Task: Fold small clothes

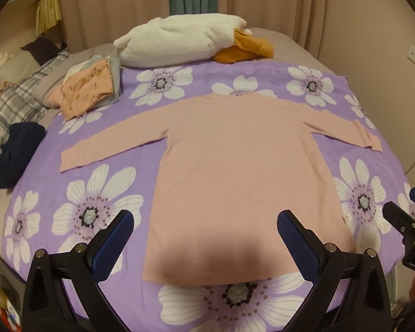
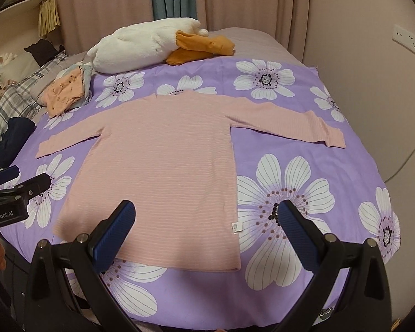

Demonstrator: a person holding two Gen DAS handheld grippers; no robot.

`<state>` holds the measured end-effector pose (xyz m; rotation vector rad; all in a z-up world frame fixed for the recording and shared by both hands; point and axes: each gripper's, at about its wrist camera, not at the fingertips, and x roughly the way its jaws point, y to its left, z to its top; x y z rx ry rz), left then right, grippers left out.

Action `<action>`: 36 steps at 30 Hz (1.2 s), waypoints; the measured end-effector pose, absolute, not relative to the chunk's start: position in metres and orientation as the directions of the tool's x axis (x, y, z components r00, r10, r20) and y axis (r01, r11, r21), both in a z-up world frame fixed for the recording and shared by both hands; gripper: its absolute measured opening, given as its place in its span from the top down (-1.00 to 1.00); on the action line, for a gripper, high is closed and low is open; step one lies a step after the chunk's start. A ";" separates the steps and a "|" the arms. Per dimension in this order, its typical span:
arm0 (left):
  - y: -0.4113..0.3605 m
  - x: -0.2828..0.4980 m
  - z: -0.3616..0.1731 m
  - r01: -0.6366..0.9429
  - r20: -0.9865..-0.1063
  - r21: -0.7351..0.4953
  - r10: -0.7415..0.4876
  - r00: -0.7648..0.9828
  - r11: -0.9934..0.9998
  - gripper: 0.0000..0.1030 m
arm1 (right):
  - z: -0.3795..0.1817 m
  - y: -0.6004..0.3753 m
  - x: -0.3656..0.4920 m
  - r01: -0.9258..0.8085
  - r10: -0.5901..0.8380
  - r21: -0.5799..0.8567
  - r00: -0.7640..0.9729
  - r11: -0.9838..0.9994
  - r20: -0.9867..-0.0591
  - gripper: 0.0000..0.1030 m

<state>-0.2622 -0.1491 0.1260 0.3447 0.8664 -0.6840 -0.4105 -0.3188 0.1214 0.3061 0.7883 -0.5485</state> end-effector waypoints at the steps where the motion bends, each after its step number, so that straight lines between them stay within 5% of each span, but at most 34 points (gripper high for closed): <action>1: -0.148 -0.263 0.126 0.674 -0.792 0.006 -0.408 0.454 0.738 -0.98 | 0.120 -0.324 -0.416 0.563 -0.341 0.064 0.583 0.824 -0.737 -1.00; 36: -0.145 -0.261 0.120 0.687 -0.809 0.016 -0.394 0.436 0.726 -0.98 | 0.124 -0.325 -0.431 0.527 -0.316 0.074 0.610 0.847 -0.727 -1.00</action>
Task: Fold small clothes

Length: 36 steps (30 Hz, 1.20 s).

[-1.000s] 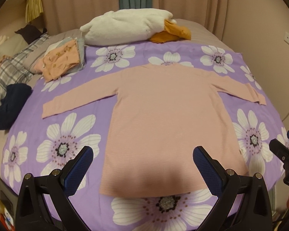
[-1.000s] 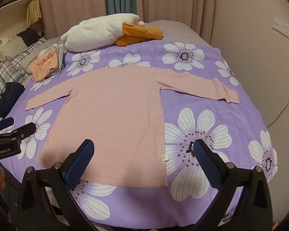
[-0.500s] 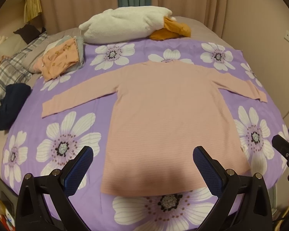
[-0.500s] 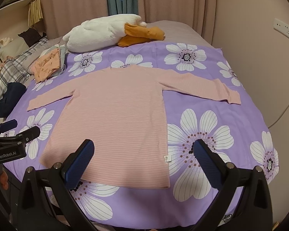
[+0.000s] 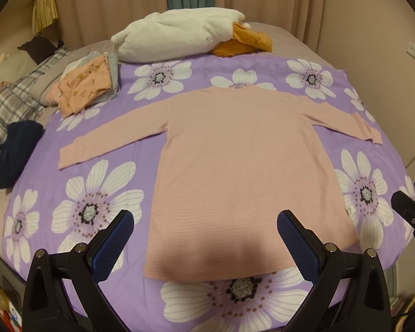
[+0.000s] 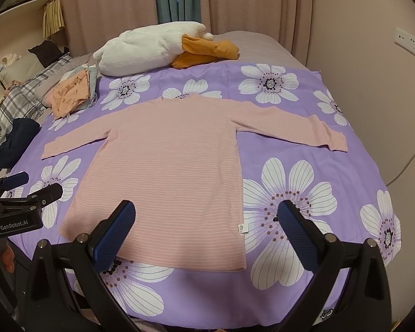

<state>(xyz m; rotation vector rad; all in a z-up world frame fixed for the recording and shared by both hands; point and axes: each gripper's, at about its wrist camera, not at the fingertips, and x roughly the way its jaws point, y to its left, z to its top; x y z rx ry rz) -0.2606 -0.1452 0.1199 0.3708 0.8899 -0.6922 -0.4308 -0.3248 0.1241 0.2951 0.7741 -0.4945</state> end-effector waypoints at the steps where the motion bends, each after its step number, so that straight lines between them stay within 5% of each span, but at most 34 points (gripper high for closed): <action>1: -0.145 -0.261 0.120 0.687 -0.809 0.017 -0.394 0.437 0.726 -0.98 | 0.124 -0.326 -0.432 0.525 -0.315 0.074 0.610 0.848 -0.727 -1.00; 26: -0.152 -0.258 0.109 0.706 -0.815 -0.062 -0.444 0.372 0.705 -0.98 | 0.114 -0.330 -0.436 0.535 -0.312 0.083 0.605 0.841 -0.733 -1.00; 36: -0.168 -0.233 0.089 0.713 -0.819 -0.128 -0.479 0.316 0.690 -0.98 | 0.057 -0.406 -0.440 0.574 -0.181 0.318 0.648 0.755 -0.740 -1.00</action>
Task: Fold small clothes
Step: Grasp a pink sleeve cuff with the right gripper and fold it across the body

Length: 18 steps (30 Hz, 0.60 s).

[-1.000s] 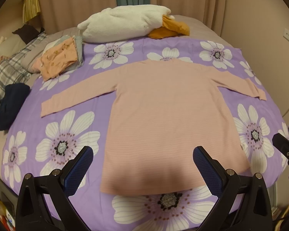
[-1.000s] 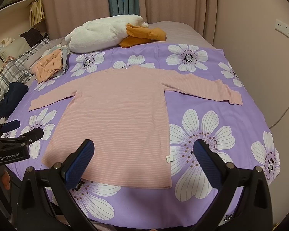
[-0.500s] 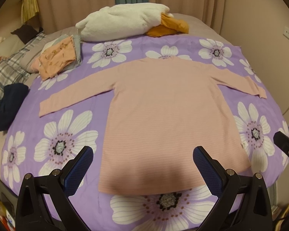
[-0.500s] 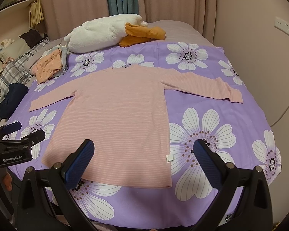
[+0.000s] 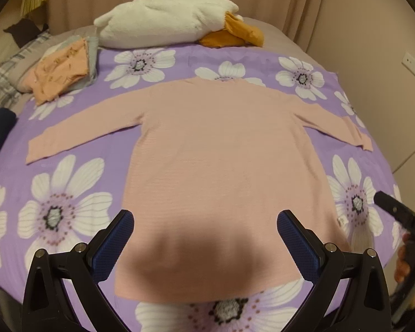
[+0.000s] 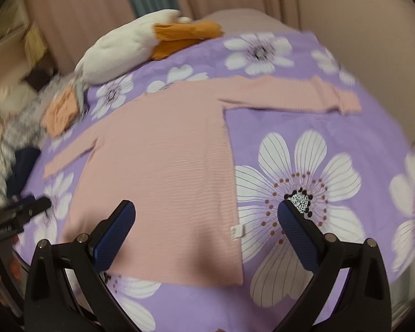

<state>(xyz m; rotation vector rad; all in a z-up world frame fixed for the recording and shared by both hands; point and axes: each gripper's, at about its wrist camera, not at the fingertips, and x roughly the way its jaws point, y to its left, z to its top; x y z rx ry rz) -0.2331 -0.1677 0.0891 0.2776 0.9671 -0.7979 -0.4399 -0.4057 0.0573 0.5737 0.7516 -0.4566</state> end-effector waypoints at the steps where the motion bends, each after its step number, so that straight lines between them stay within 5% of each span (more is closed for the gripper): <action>1: -0.170 -0.229 0.085 0.711 -0.822 -0.141 -0.481 0.304 0.689 -0.98 | 0.050 -0.417 -0.442 0.586 -0.167 0.357 0.656 0.727 -0.736 -1.00; 14: -0.215 -0.193 0.057 0.675 -0.863 -0.119 -0.412 0.293 0.728 -0.98 | -0.024 -0.602 -0.465 0.707 -0.249 0.643 0.706 0.293 -0.663 -0.97; 18: -0.235 -0.182 0.051 0.674 -0.871 -0.101 -0.393 0.296 0.732 -0.98 | -0.035 -0.646 -0.454 0.687 -0.282 0.694 0.725 0.217 -0.629 -0.80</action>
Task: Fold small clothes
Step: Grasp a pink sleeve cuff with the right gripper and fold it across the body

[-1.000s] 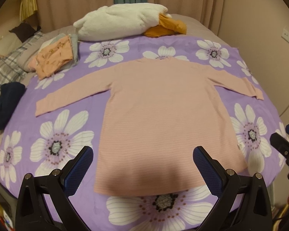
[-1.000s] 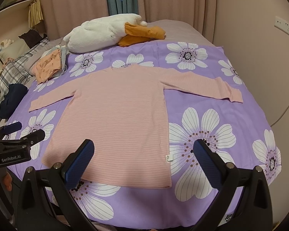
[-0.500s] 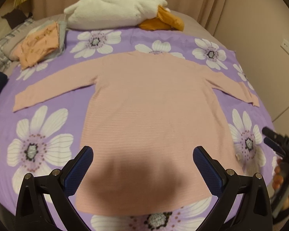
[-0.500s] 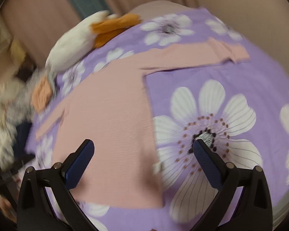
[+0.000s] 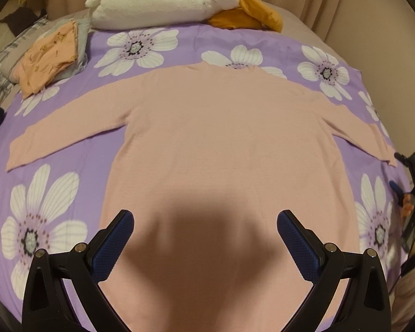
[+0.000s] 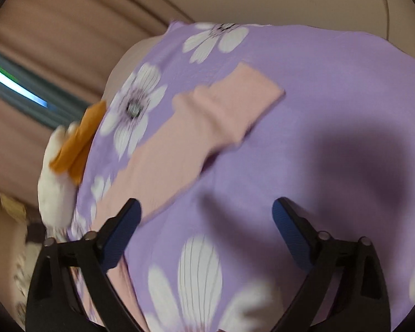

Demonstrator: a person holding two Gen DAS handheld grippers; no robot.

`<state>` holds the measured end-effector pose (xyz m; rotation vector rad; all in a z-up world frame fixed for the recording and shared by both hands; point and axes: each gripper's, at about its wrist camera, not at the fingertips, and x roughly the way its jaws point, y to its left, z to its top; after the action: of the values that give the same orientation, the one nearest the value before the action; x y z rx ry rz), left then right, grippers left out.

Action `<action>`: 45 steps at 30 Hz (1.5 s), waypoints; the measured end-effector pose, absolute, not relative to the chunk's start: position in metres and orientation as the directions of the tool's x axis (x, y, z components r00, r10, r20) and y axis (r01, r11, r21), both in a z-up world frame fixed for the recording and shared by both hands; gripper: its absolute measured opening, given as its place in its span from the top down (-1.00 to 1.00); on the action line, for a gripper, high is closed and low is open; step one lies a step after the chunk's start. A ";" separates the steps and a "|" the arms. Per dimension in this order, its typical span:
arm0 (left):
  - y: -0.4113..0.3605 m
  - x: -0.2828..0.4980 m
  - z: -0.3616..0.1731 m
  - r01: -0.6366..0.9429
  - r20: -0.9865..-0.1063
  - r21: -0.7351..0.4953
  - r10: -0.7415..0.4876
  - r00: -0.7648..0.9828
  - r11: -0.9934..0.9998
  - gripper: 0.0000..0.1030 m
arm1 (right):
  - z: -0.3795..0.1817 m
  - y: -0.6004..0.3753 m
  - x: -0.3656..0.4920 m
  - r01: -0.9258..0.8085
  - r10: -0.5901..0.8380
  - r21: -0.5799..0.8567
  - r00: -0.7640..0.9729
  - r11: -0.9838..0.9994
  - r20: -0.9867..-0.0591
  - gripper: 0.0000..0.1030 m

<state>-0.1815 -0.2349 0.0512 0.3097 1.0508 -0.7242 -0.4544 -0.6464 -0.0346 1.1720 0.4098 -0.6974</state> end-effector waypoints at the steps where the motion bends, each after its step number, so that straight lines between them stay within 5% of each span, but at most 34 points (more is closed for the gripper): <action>1: -0.239 -0.179 0.050 0.676 -0.872 -0.093 -0.388 0.300 0.731 -0.98 | -0.036 -0.654 -0.453 0.681 -0.293 0.701 0.728 0.210 -0.620 -0.77; 5: -0.258 -0.174 0.046 0.679 -0.874 -0.056 -0.364 0.321 0.732 -0.98 | -0.039 -0.682 -0.443 0.678 -0.354 0.712 0.721 0.183 -0.596 -0.57; 8: -0.266 -0.173 0.044 0.681 -0.874 -0.044 -0.358 0.328 0.731 -0.98 | -0.043 -0.701 -0.439 0.676 -0.381 0.723 0.710 0.138 -0.592 0.14; 10: -0.269 -0.173 0.044 0.684 -0.873 -0.030 -0.353 0.337 0.728 -0.98 | -0.048 -0.708 -0.435 0.711 -0.392 0.695 0.674 0.111 -0.626 0.87; 16: -0.271 -0.168 0.044 0.679 -0.876 -0.020 -0.340 0.342 0.734 -0.98 | -0.015 -0.699 -0.433 0.699 -0.451 0.683 0.689 0.209 -0.567 0.88; 22: -0.252 -0.162 0.057 0.659 -0.860 -0.028 -0.355 0.367 0.751 -0.98 | 0.081 -0.652 -0.389 0.644 -0.428 0.590 0.765 0.488 -0.481 0.88; 29: -0.211 -0.143 0.063 0.613 -0.852 -0.060 -0.360 0.380 0.788 -0.98 | 0.147 -0.554 -0.294 0.546 -0.328 0.378 0.799 0.748 -0.504 0.88; 40: -0.154 -0.085 0.061 0.494 -0.844 -0.091 -0.330 0.423 0.865 -0.98 | 0.107 -0.400 -0.126 0.303 -0.205 0.048 0.743 0.952 -0.637 0.86; 45: -0.151 -0.057 0.054 0.475 -0.836 -0.205 -0.405 0.369 0.856 -0.98 | 0.058 -0.337 -0.080 0.177 -0.181 -0.079 0.695 0.981 -0.696 0.83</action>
<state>-0.0572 -0.1511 0.0539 0.0753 1.0506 -0.5654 -0.0803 -0.3374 0.0584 -0.0061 0.7777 -0.1996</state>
